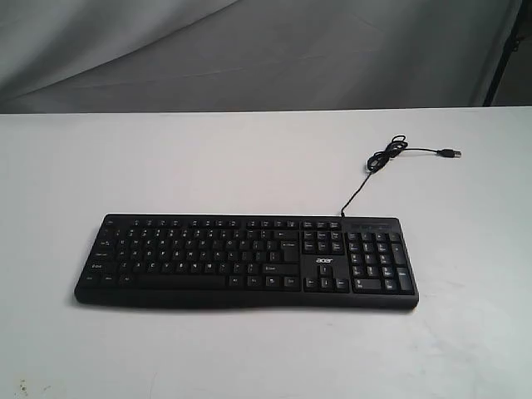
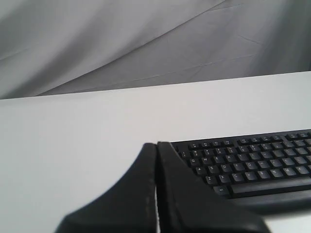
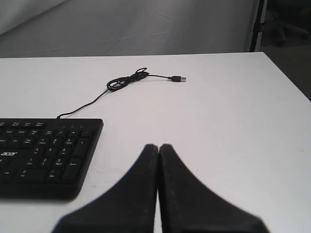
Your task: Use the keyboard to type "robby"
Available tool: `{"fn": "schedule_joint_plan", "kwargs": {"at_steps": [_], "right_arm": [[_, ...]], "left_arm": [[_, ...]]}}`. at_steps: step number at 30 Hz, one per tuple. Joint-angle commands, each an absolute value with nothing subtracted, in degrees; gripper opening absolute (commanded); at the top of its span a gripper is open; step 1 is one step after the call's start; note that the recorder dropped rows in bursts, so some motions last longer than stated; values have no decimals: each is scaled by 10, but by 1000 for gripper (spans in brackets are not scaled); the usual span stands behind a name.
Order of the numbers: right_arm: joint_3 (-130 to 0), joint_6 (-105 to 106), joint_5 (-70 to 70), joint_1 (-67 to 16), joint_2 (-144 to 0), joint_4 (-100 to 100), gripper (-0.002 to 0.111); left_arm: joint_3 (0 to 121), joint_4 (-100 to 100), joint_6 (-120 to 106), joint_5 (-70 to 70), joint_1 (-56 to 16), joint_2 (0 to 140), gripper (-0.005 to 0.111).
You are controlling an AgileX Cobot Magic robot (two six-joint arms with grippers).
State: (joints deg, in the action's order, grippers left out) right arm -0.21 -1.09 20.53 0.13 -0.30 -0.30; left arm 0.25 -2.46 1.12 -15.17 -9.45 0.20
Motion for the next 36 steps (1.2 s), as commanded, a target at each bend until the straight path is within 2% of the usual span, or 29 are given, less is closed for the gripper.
{"fn": "schedule_joint_plan", "kwargs": {"at_steps": [1,15,22,28,33,36], "right_arm": [[0,-5,197,0,0,-5,0],[0,-5,167,0,0,-4,0],[0,-5,-46,0,0,-4,0],[0,-10,-124,0,0,-6,0],[0,-138,-235,0,0,-66,0],[0,-288,-314,0,0,-21,0]], "left_arm": [[0,-27,13,-149,-98,0,0],[0,-27,13,-149,-98,0,0],[0,-27,13,-149,-98,0,0],[0,-27,13,-149,-98,0,0],[0,-27,13,-149,-98,0,0],[0,-27,13,-149,-98,0,0]]}}
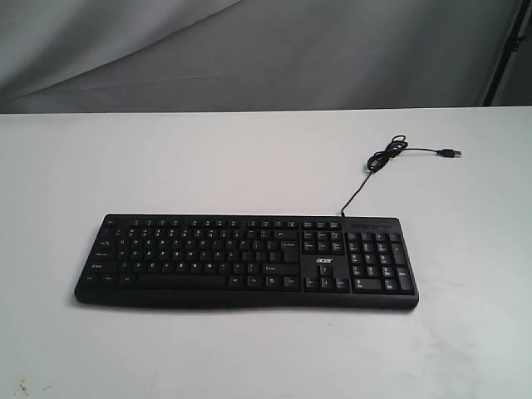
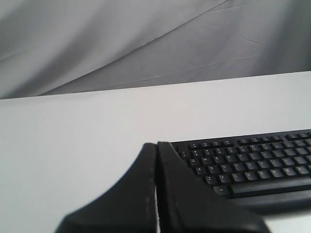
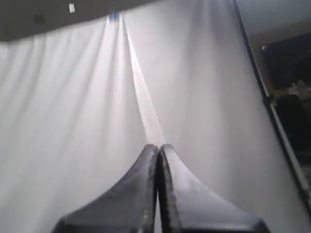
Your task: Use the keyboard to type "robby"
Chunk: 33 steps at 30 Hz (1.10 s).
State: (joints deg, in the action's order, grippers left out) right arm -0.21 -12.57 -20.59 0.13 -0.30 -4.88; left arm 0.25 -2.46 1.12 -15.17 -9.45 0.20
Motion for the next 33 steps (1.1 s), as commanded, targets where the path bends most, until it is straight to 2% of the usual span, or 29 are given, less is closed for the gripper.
{"fn": "schedule_joint_plan", "kwargs": {"at_steps": [1,5,8,13,17,22,24,33], "right_arm": [[0,-320,-333,0,0,22,0],[-80,-547,-360,0,-15,372,0],[-176,-708,-353,0,-82,529,0],[-342,-747,-381,0,-258,688,0],[-484,-761,-398,0,-469,792,0],[-619,-757,-289,-1,-623,876,0],[-669,-757,-239,-1,-670,967,0],[-715,-735,82,-1,-709,999,0]], "left_arm": [[0,-27,13,-149,-98,0,0],[0,-27,13,-149,-98,0,0],[0,-27,13,-149,-98,0,0],[0,-27,13,-149,-98,0,0],[0,-27,13,-149,-98,0,0],[0,-27,13,-149,-98,0,0],[0,-27,13,-149,-98,0,0],[0,-27,13,-149,-98,0,0]]}}
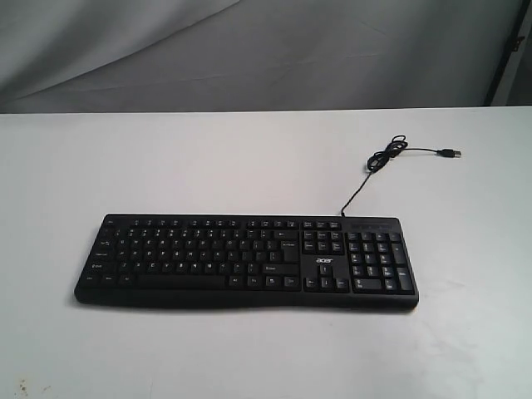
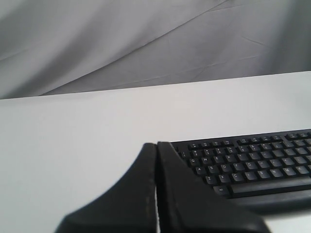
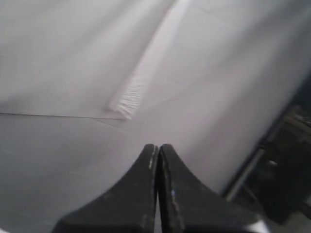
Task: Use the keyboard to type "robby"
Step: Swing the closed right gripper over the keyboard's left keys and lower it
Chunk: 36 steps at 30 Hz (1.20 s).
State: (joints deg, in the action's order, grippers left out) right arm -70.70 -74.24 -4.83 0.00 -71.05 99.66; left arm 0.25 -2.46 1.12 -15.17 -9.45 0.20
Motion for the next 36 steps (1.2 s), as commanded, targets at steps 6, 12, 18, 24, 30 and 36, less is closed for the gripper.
{"fn": "schedule_joint_plan", "kwargs": {"at_steps": [6,12,18,24,30,36], "right_arm": [[-779,-494,263,-1,-757,811,0],[-1088,390,609,17,-932,-270,0],[-1031,491,651,-139,-1034,-259,0],[-977,545,512,-291,-1138,-279,0],[-977,586,454,-373,-1183,-286,0],[-977,617,450,-415,-1191,-289,0]], "left_arm": [[0,-27,13,-149,-98,0,0],[0,-27,13,-149,-98,0,0],[0,-27,13,-149,-98,0,0],[0,-27,13,-149,-98,0,0],[0,-27,13,-149,-98,0,0],[0,-27,13,-149,-98,0,0]]}}
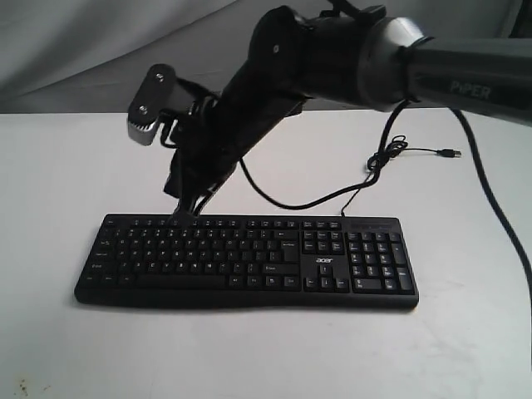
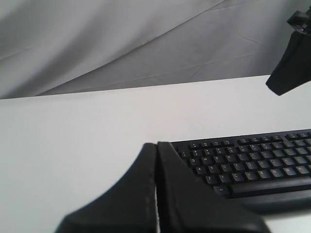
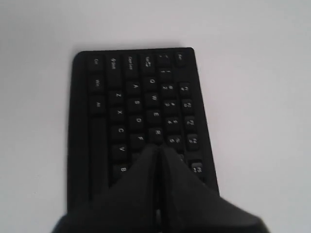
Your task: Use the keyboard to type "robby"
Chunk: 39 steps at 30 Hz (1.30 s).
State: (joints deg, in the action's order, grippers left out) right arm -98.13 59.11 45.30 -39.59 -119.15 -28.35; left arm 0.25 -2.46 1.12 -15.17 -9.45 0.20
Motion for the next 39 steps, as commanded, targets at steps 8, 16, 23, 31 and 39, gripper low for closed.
{"fn": "schedule_joint_plan", "kwargs": {"at_steps": [8,16,23,31,39], "right_arm": [[-981,618,437,-422,-1225,-333,0],[-993,671,402,-440,-1278,-348,0],[-1100,638,464,-440,-1344,-345,0],[-1160,569,504,-440,-1384,-272,0],[-1160,565,469,-440,-1384,-251,0]], "left_arm": [[0,-27,13,-149,-98,0,0],[0,-27,13,-149,-98,0,0],[0,-27,13,-149,-98,0,0],[0,-27,13,-149,-98,0,0],[0,-27,13,-149,-98,0,0]]}}
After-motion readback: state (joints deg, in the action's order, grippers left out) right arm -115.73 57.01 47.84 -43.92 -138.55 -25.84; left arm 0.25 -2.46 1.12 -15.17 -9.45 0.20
